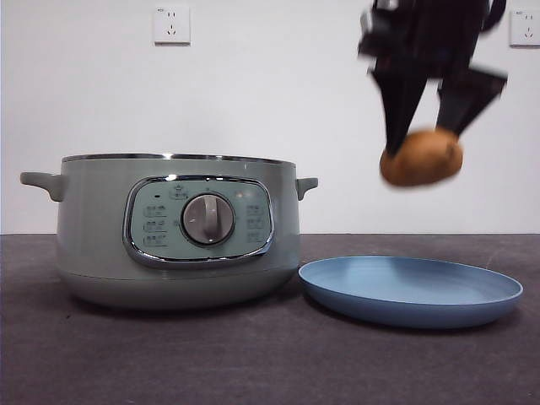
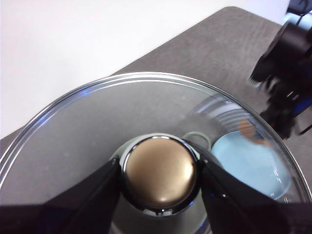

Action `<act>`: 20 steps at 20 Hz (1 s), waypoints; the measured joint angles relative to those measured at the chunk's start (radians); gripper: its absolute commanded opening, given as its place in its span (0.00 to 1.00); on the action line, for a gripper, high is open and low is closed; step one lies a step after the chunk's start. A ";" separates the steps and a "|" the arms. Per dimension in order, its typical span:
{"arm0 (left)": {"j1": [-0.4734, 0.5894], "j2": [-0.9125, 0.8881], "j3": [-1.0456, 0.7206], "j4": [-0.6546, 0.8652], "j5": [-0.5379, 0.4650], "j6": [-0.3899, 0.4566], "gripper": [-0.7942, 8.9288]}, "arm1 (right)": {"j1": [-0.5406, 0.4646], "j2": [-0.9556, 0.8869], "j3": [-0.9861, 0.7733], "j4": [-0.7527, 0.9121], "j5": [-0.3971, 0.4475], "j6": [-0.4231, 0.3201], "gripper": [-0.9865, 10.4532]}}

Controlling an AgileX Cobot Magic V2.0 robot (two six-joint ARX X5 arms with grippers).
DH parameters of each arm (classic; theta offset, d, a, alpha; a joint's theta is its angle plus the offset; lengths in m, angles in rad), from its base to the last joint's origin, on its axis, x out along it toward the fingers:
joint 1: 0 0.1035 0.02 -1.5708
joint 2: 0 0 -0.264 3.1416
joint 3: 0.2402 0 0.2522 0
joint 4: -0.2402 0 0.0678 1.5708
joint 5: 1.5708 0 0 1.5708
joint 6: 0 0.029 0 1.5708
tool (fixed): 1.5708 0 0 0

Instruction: Take the potato out from the steamer,put the potato on the plate,close the lid

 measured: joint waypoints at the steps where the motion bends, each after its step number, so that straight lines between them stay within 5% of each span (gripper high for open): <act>1: 0.000 0.000 0.000 0.000 0.010 0.000 0.07 | 0.003 0.000 -0.063 0.059 -0.022 0.008 0.08; 8: 0.000 0.000 0.000 0.005 0.017 0.000 0.07 | 0.034 0.000 -0.433 0.472 -0.032 0.049 0.08; 13: 0.000 0.000 0.000 0.006 0.017 0.000 0.07 | 0.034 -0.013 -0.468 0.530 -0.034 0.052 0.11; 16: 0.000 0.000 0.000 0.006 0.018 0.000 0.07 | 0.034 -0.013 -0.468 0.530 -0.035 0.052 0.46; 20: 0.000 0.000 0.000 0.006 0.017 0.000 0.07 | 0.034 -0.013 -0.458 0.487 -0.033 0.053 0.53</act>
